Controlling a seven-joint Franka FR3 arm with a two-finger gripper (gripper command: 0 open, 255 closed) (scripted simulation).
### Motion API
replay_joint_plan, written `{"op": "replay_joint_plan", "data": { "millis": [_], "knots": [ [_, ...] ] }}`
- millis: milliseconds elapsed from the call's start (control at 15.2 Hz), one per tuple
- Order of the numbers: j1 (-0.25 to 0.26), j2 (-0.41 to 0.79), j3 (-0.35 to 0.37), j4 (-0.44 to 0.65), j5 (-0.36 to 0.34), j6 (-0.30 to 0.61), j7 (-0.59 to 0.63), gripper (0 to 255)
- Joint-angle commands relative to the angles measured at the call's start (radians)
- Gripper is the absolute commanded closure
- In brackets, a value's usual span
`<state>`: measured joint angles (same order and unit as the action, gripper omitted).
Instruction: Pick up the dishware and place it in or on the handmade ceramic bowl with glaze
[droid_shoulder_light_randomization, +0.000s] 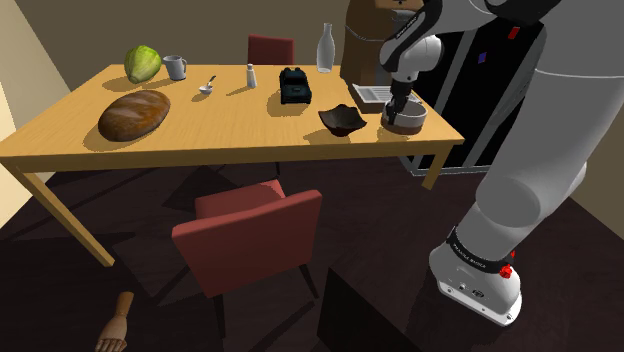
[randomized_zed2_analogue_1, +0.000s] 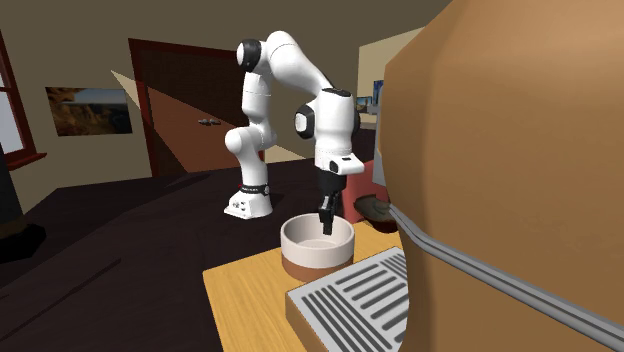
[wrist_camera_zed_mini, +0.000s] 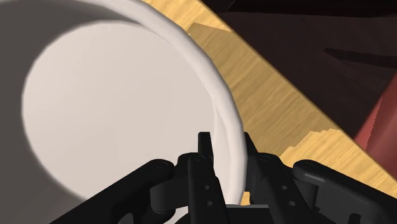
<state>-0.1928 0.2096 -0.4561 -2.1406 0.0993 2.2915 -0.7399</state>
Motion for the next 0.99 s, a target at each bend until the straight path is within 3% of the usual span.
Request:
{"op": "replay_joint_plan", "data": {
  "millis": [0,924],
  "knots": [
    [0.003,-0.015,-0.003,0.008,-0.010,-0.021,0.007,255],
    [0.016,-0.122,-0.015,0.086,-0.073,-0.194,0.049,255]
  ]
}}
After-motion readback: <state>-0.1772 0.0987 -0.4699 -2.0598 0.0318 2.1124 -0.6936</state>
